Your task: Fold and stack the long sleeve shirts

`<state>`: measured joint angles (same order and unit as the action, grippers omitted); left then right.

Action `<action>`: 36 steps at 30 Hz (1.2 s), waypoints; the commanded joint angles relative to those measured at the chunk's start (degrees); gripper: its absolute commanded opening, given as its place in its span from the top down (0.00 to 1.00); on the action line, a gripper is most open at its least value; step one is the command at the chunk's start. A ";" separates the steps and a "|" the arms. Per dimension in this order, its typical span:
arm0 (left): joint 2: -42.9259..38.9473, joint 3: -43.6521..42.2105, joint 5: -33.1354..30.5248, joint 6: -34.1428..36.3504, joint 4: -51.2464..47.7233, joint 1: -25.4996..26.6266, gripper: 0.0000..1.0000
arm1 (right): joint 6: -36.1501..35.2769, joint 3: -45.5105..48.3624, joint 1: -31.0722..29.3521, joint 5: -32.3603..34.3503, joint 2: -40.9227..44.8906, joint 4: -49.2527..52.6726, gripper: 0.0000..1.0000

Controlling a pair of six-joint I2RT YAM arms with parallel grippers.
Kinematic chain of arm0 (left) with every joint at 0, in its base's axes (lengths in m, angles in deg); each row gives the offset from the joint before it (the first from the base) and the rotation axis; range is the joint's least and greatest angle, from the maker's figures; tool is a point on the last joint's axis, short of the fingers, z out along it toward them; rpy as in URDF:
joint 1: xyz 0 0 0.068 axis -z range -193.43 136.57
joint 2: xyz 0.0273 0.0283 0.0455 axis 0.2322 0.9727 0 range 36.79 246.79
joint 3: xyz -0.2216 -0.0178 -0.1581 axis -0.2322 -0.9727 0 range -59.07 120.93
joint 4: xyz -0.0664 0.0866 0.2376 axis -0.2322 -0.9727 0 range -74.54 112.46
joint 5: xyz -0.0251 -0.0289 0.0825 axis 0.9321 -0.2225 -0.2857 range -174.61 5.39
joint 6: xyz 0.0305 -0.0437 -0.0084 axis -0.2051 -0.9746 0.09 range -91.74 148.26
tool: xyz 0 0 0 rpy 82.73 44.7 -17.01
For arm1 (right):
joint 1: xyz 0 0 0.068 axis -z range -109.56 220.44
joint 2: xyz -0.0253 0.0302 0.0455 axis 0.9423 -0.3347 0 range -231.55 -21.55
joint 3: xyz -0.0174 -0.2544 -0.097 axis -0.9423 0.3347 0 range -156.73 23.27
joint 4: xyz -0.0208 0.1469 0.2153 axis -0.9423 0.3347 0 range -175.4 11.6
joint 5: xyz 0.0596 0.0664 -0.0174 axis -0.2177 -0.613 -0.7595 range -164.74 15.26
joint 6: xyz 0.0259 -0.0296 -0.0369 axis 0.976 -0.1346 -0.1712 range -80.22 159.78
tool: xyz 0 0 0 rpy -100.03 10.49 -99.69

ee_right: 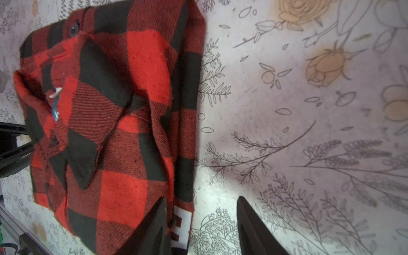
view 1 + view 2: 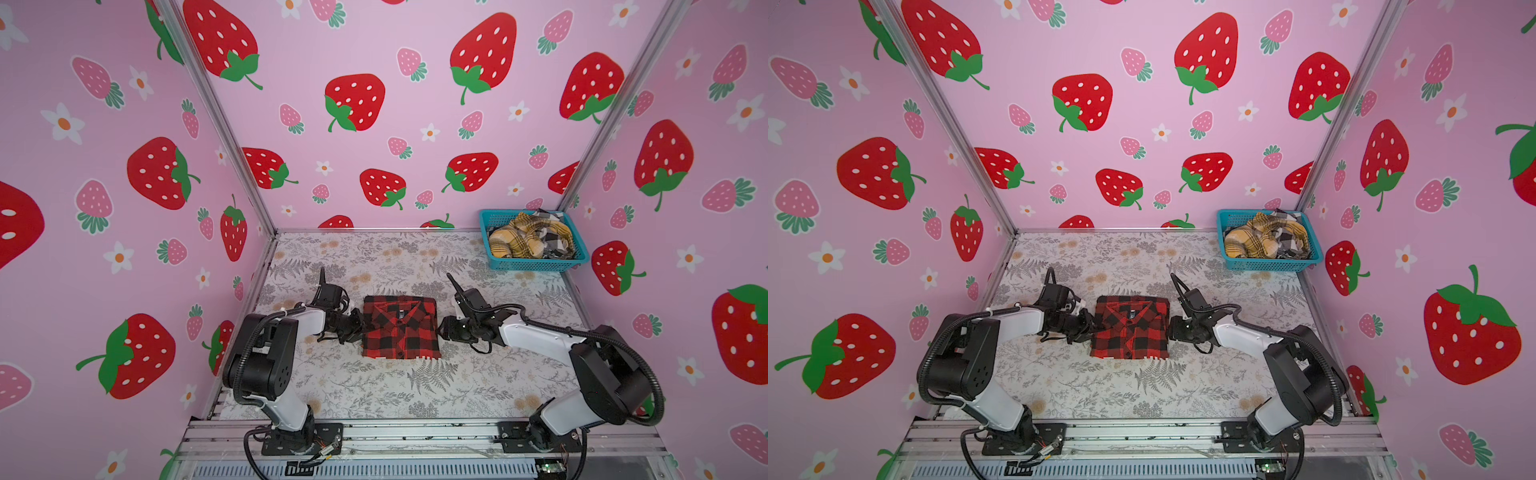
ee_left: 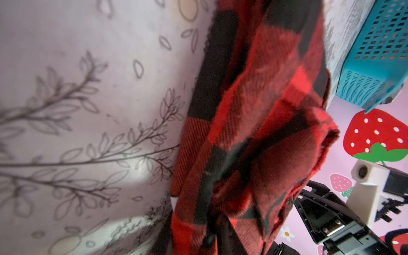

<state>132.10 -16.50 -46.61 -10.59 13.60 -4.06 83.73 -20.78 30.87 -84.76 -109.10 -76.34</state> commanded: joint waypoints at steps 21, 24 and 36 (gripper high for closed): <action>-2.77 20.14 -17.02 16.52 -29.99 -8.30 1.00 | -0.03 1.51 0.93 0.41 2.97 -0.96 0.47; -1.74 25.12 -22.34 21.11 -34.75 -14.81 1.00 | -0.96 1.68 0.99 0.31 3.97 -0.36 0.47; 13.74 49.21 -39.16 31.94 -42.74 -29.79 1.00 | -2.37 6.24 1.08 -0.87 10.00 1.85 0.48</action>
<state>142.83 28.00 -79.95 17.46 -25.57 -32.06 81.78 -15.84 31.59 -85.09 -101.27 -76.23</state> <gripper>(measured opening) 0.068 0.523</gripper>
